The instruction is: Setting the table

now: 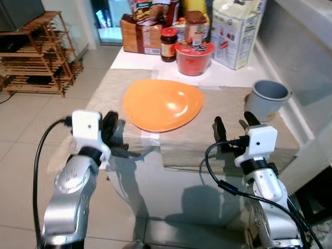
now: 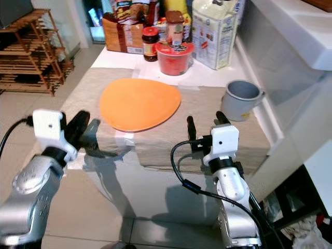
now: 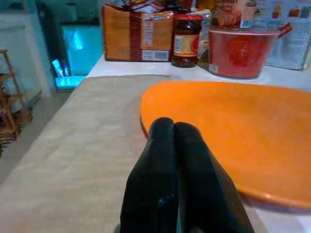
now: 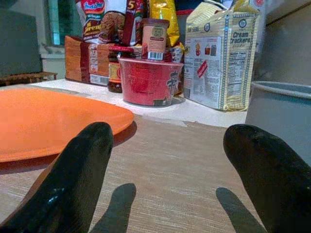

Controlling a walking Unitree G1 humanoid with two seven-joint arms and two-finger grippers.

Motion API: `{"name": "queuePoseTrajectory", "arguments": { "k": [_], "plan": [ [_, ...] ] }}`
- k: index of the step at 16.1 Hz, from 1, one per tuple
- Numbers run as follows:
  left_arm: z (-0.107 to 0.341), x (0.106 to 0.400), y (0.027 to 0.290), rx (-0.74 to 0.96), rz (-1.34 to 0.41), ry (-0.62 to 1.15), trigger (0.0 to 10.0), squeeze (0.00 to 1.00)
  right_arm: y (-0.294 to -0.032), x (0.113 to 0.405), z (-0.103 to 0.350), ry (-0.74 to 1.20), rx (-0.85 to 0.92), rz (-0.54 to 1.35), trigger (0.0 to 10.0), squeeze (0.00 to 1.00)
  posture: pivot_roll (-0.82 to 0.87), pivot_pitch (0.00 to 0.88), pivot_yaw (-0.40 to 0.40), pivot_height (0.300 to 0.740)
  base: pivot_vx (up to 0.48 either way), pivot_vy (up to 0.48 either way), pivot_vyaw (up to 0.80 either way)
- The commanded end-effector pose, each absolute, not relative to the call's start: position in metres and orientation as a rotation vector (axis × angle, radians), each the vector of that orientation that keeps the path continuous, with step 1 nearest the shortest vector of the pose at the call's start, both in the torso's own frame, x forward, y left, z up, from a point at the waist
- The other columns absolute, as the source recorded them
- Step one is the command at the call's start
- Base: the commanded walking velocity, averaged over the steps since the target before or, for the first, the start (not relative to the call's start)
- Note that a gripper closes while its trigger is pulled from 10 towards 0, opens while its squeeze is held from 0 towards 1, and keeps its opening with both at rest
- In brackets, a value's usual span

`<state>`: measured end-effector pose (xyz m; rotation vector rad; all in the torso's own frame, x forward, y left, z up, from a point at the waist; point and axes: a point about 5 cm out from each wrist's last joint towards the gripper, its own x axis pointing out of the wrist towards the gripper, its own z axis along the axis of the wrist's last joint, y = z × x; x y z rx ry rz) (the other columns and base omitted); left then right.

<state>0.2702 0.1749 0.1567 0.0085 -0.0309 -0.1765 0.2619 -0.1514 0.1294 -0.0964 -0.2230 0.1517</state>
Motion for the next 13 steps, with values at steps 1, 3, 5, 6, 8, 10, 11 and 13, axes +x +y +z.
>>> {"name": "queuePoseTrajectory", "arguments": {
  "k": [1,3,5,6,8,10,11,13],
  "plan": [
    [0.158,0.277,0.175,0.007,-0.189,-0.02,10.0,0.0,-0.148,0.264,0.133,-0.225,-0.084,0.172,10.0,0.0,-0.05,0.0,0.051,0.736,0.0,0.0,0.0],
    [0.165,0.293,0.172,-0.005,-0.221,-0.016,10.0,0.0,-0.147,0.265,0.134,-0.226,-0.076,0.173,10.0,0.0,-0.05,0.0,0.052,0.736,0.0,0.0,0.0],
    [0.171,0.308,0.173,0.008,-0.236,-0.018,10.0,0.0,-0.145,0.267,0.135,-0.229,-0.076,0.177,10.0,0.0,-0.06,0.0,0.057,0.736,0.0,0.0,0.0],
    [0.172,0.311,0.174,0.011,-0.236,-0.017,10.0,0.0,-0.145,0.267,0.135,-0.229,-0.077,0.177,10.0,0.0,-0.06,0.0,0.057,0.736,0.0,0.0,0.0],
    [0.17,0.319,0.176,0.009,-0.247,0.007,10.0,0.0,-0.146,0.267,0.136,-0.232,-0.078,0.176,10.0,0.0,-0.07,0.0,0.06,0.736,0.0,0.0,0.0],
    [0.168,0.334,0.175,0.036,-0.278,0.051,10.0,0.0,-0.145,0.269,0.141,-0.239,-0.069,0.181,10.0,0.0,-0.07,0.0,0.06,0.736,0.0,0.0,0.0],
    [0.169,0.337,0.175,0.04,-0.284,0.054,10.0,0.0,-0.145,0.27,0.142,-0.24,-0.066,0.183,10.0,0.0,-0.07,0.0,0.059,0.736,0.0,0.0,0.0],
    [0.176,0.358,0.181,0.057,-0.279,0.064,10.0,0.0,-0.144,0.271,0.144,-0.244,-0.063,0.19,10.0,0.0,-0.08,0.0,0.061,0.736,0.0,0.0,0.0]
  ]
}}
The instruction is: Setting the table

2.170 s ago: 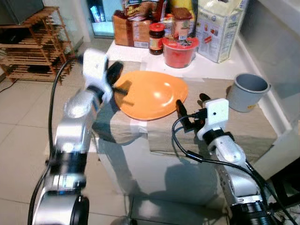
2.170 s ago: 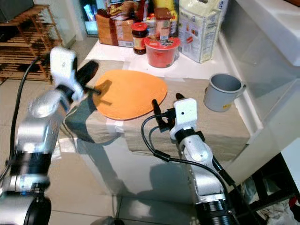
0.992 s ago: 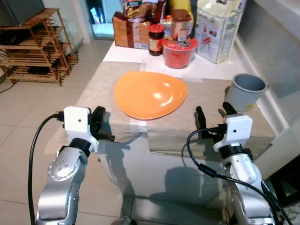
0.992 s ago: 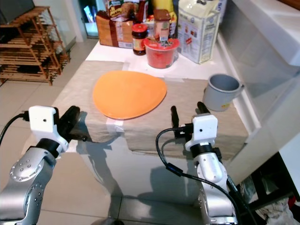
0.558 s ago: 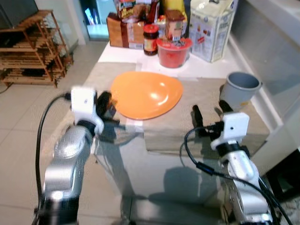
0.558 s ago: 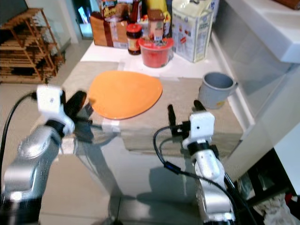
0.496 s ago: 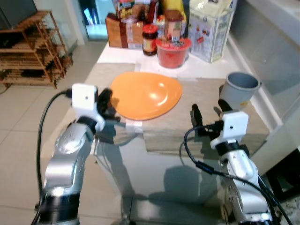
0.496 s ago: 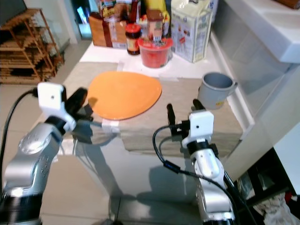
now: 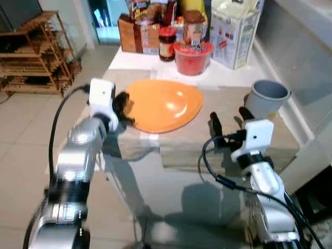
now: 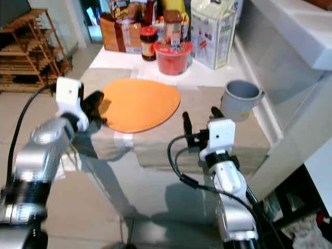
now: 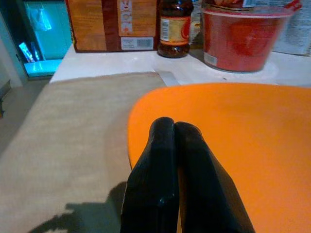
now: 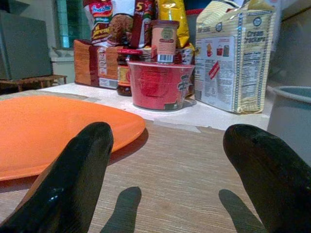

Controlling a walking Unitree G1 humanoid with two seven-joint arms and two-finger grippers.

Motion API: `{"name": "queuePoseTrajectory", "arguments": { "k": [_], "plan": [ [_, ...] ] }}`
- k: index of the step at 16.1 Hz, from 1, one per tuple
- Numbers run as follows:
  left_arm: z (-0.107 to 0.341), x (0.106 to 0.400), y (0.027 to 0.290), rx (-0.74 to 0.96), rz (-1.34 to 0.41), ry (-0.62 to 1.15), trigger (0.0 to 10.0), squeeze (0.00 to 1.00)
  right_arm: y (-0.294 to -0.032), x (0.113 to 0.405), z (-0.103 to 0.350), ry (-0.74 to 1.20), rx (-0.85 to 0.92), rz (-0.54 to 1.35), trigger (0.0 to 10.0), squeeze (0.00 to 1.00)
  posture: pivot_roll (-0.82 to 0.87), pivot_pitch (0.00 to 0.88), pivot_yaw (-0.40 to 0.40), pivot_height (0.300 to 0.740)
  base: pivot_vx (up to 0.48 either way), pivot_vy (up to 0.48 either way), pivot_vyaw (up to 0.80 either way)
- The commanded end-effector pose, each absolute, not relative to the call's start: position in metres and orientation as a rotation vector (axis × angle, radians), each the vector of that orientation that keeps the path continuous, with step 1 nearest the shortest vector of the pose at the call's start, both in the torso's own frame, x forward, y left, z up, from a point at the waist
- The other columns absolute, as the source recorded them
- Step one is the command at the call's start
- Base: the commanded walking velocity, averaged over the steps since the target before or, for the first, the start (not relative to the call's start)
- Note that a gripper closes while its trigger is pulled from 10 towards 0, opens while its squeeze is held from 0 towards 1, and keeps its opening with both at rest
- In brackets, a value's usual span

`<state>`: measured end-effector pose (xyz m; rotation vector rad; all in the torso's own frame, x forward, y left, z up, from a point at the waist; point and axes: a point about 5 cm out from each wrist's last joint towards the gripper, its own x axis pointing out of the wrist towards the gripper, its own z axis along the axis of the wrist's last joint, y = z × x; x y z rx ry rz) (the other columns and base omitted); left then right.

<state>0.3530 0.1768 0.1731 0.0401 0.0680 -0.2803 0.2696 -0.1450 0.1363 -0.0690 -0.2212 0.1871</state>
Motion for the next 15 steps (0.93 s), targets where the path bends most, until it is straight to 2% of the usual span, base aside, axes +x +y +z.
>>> {"name": "queuePoseTrajectory", "arguments": {
  "k": [1,7,12,15],
  "plan": [
    [0.18,0.362,0.182,0.067,-0.278,0.057,10.0,0.0,-0.144,0.271,0.144,-0.245,-0.064,0.191,10.0,0.0,-0.08,0.0,0.066,0.736,0.0,0.0,0.0],
    [0.188,0.385,0.193,0.106,-0.28,0.074,10.0,0.0,-0.146,0.265,0.143,-0.241,-0.065,0.187,10.0,0.0,-0.11,0.0,0.081,0.736,0.0,0.0,0.0],
    [0.175,0.387,0.183,0.134,-0.398,0.166,10.0,0.0,-0.149,0.262,0.144,-0.236,-0.066,0.189,10.0,0.0,-0.11,0.0,0.077,0.736,0.0,0.0,0.0],
    [0.178,0.391,0.18,0.109,-0.43,0.163,10.0,0.0,-0.148,0.263,0.145,-0.234,-0.061,0.189,10.0,0.0,-0.11,0.0,0.079,0.736,0.0,0.0,0.0]
  ]
}}
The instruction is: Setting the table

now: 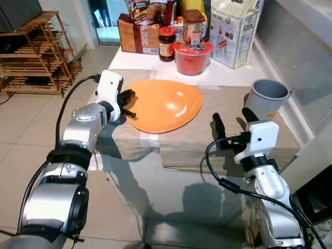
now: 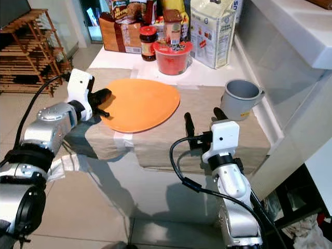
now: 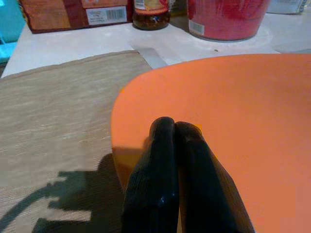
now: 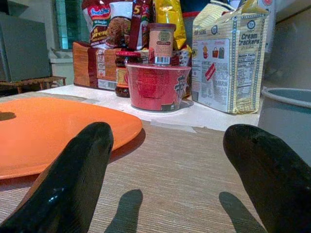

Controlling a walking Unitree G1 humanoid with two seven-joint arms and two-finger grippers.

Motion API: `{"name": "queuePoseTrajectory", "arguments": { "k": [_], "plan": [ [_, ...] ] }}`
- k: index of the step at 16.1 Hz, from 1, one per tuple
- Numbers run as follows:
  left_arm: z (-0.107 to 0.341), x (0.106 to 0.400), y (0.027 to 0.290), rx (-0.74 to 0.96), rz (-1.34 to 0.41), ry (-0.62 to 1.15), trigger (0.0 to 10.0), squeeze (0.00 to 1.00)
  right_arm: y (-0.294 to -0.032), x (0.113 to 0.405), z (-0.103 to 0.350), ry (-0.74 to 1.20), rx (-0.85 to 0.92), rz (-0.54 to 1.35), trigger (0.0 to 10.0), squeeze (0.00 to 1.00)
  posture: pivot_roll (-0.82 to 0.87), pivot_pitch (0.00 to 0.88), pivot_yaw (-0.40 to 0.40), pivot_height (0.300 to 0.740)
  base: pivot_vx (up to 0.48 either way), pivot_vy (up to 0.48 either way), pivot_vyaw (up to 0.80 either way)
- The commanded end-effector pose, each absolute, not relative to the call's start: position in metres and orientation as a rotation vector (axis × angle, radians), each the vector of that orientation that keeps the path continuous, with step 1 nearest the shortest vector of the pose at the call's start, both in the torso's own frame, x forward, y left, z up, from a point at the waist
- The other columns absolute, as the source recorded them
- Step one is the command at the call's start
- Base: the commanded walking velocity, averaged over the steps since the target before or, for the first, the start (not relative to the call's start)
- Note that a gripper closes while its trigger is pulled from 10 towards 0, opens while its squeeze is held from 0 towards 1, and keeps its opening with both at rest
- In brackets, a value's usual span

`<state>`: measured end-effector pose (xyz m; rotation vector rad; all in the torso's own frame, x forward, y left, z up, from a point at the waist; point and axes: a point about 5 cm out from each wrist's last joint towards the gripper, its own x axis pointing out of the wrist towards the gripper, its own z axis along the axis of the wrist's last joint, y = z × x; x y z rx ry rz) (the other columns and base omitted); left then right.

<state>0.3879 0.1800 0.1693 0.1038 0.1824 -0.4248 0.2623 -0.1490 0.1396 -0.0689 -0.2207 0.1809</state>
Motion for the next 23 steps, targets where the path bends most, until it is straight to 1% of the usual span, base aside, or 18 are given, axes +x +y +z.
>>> {"name": "queuePoseTrajectory", "arguments": {
  "k": [1,4,5,6,7,9,10,11,12,14,18,22,23],
  "plan": [
    [0.18,0.392,0.181,0.113,-0.419,0.152,10.0,0.0,-0.147,0.263,0.145,-0.234,-0.06,0.189,10.0,0.0,-0.11,0.0,0.08,0.736,0.0,0.0,0.0],
    [0.19,0.393,0.186,0.044,-0.364,0.088,10.0,0.0,-0.148,0.262,0.145,-0.24,-0.074,0.181,10.0,0.0,-0.11,0.0,0.084,0.736,0.0,0.0,0.0],
    [0.213,0.385,0.19,-0.052,-0.268,-0.107,10.0,0.0,-0.15,0.261,0.149,-0.271,-0.112,0.169,10.0,0.0,-0.12,0.0,0.086,0.736,0.0,0.0,0.0],
    [0.214,0.371,0.189,-0.057,-0.25,-0.159,10.0,0.0,-0.152,0.261,0.15,-0.277,-0.123,0.154,10.0,0.0,-0.12,0.0,0.081,0.736,0.0,0.0,0.0],
    [0.211,0.364,0.187,-0.048,-0.252,-0.164,10.0,0.0,-0.153,0.261,0.15,-0.277,-0.126,0.148,10.0,0.0,-0.12,0.0,0.081,0.736,0.0,0.0,0.0],
    [0.186,0.317,0.183,-0.082,-0.208,-0.148,10.0,0.0,-0.156,0.261,0.151,-0.287,-0.164,0.133,10.0,0.0,-0.09,0.0,0.069,0.736,0.0,0.0,0.0],
    [0.183,0.305,0.178,-0.094,-0.203,-0.142,10.0,0.0,-0.156,0.263,0.153,-0.294,-0.162,0.13,10.0,0.0,-0.08,0.0,0.067,0.736,0.0,0.0,0.0],
    [0.182,0.293,0.168,-0.12,-0.207,-0.135,10.0,0.0,-0.154,0.267,0.159,-0.319,-0.14,0.134,10.0,0.0,-0.06,0.0,0.062,0.736,0.0,0.0,0.0],
    [0.183,0.289,0.164,-0.122,-0.209,-0.133,10.0,0.0,-0.15,0.269,0.164,-0.339,-0.123,0.141,10.0,0.0,-0.05,0.0,0.06,0.736,0.0,0.0,0.0],
    [0.19,0.289,0.166,-0.081,-0.203,-0.138,10.0,0.0,-0.144,0.274,0.171,-0.358,-0.086,0.147,10.0,0.0,-0.05,0.0,0.061,0.736,0.0,0.0,0.0],
    [0.198,0.287,0.163,-0.07,-0.222,-0.13,10.0,0.0,-0.148,0.275,0.168,-0.347,-0.077,0.115,10.0,0.0,-0.05,0.0,0.065,0.736,0.0,0.0,0.0],
    [0.192,0.292,0.157,-0.077,-0.27,-0.083,10.0,0.0,-0.15,0.272,0.162,-0.334,-0.09,0.103,10.0,0.0,-0.07,0.0,0.078,0.736,0.0,0.0,0.0],
    [0.191,0.293,0.159,-0.07,-0.268,-0.084,10.0,0.0,-0.148,0.272,0.161,-0.333,-0.097,0.114,10.0,0.0,-0.07,0.0,0.081,0.736,0.0,0.322,0.0]
  ]
}}
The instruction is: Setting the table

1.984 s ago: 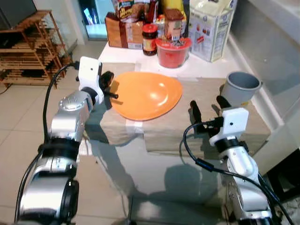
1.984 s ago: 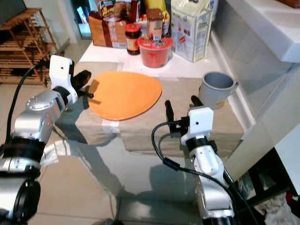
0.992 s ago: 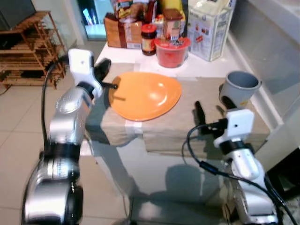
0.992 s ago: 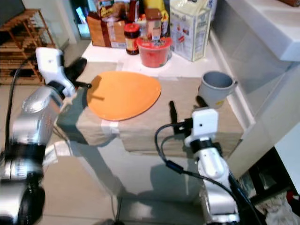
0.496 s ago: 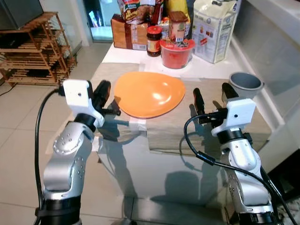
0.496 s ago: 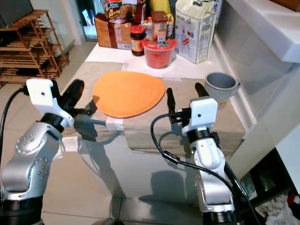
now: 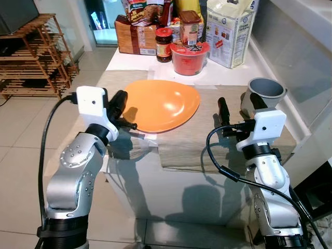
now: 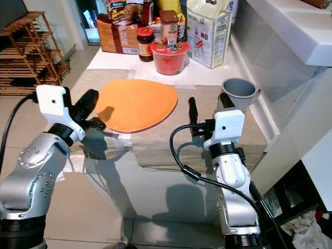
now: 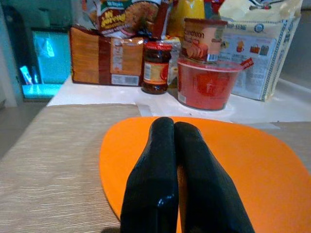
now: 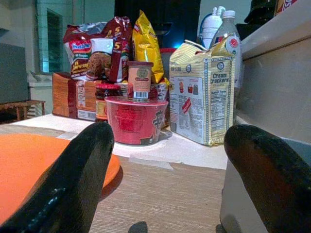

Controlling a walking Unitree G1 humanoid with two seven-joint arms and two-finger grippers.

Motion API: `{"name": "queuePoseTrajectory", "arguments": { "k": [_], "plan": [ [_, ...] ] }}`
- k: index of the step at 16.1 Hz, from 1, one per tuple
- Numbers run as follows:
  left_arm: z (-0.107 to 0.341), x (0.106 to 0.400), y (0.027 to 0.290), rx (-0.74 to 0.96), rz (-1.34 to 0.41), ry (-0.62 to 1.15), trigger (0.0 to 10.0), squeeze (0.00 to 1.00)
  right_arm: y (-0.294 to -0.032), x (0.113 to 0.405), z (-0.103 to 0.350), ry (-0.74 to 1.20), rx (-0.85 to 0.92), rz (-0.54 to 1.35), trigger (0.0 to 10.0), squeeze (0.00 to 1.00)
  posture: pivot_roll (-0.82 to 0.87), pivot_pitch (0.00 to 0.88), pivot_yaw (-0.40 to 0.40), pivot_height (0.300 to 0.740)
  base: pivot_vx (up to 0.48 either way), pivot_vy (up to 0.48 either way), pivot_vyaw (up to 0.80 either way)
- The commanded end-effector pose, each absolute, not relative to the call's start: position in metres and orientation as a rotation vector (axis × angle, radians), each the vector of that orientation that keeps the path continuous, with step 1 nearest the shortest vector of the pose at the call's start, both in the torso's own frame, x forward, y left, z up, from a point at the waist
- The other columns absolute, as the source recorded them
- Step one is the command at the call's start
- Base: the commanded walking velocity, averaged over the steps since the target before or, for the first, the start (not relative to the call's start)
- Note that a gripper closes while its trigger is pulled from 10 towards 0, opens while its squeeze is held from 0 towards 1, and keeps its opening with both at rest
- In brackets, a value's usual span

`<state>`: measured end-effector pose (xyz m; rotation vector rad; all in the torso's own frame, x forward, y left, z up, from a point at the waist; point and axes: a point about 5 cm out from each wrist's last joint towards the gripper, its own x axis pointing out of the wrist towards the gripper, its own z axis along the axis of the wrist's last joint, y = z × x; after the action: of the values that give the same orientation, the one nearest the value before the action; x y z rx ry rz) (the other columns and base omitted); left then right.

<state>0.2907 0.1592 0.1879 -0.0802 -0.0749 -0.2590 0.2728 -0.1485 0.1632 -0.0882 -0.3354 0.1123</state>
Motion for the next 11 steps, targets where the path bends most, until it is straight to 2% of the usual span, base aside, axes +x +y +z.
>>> {"name": "queuePoseTrajectory", "arguments": {
  "k": [1,8,11],
  "plan": [
    [0.1914,0.2932,0.1588,-0.067,-0.268,-0.086,10.0,0.0,-0.1477,0.272,0.1607,-0.333,-0.099,0.117,10.0,0.0,-0.07,0.0,0.082,0.736,0.251,0.345,0.0],
    [0.1967,0.2946,0.1567,-0.036,-0.278,-0.117,10.0,0.0,-0.1436,0.2749,0.1546,-0.32,-0.114,0.152,10.0,0.0,-0.06,0.0,0.067,0.736,0.3,0.37,0.0],
    [0.1974,0.2968,0.1541,0.017,-0.3,-0.108,10.0,0.0,-0.1432,0.2756,0.1541,-0.322,-0.114,0.154,10.0,0.0,-0.06,0.0,0.067,0.736,0.429,-0.08,0.0]
  ]
}}
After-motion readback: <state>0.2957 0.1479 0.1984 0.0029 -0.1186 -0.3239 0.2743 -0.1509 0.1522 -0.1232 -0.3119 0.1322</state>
